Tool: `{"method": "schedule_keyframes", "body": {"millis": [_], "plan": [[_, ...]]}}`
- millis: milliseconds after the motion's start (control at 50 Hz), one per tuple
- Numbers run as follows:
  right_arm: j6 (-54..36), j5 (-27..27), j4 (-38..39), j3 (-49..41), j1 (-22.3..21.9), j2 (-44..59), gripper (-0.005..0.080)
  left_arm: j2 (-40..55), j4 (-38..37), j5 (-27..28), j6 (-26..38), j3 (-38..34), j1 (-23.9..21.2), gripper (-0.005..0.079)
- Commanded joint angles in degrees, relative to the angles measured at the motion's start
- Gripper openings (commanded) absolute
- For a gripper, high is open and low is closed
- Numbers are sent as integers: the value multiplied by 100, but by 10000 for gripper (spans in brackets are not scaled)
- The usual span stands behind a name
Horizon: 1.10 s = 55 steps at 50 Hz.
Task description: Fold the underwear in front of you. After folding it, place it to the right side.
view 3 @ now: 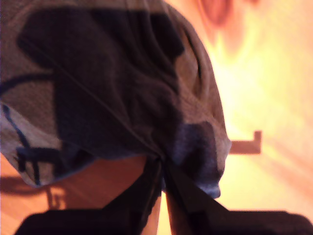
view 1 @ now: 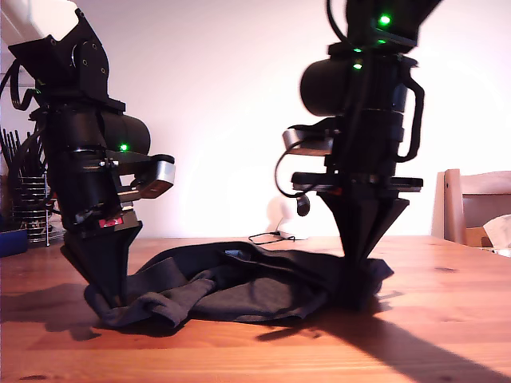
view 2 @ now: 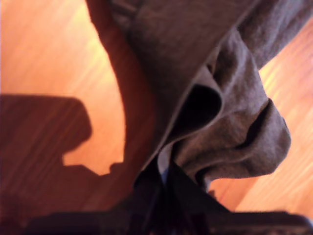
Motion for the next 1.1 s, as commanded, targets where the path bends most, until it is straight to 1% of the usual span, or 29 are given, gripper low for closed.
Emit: {"method": "schedule_keyframes", "body": {"millis": [0,40,140,200,320,440,560,740,800,840,880,920,980,1080], "plan": [[-66,-11,66,-20,11,9,15,28,-83,2,-11,-52,-20,-23],[-120,-22,66,-20,11,74,67,28,-98,2,-11,-52,-20,-23],[-162,-24,76,-20,11,227,248,28,-98,2,-11,-52,-20,-23],[-142,-70,116,-20,11,264,303,28,-98,2,-11,-52,-20,-23],[-166,-164,101,9,28,260,305,28,-61,2,-9,-52,-20,-23],[-243,-531,-256,57,37,260,305,28,-35,2,-9,-52,-20,-23],[-352,-756,-444,57,212,243,305,28,74,2,-7,-52,-20,-23],[-619,-750,-599,57,597,236,306,28,122,9,-4,-52,-20,-23],[-793,-675,-544,57,719,236,321,28,92,50,37,-52,-20,-23],[-883,-520,-485,57,767,236,336,28,79,50,39,-52,-20,-23],[-951,-352,-442,57,824,236,348,28,57,50,52,-52,-20,-23],[-1005,-39,-382,57,857,236,360,28,20,50,55,-52,-20,-23],[-1047,166,-323,57,852,236,368,28,-44,50,92,-52,-20,-23],[-1086,358,-374,57,844,236,376,28,-63,50,136,-52,-20,-23]]}}
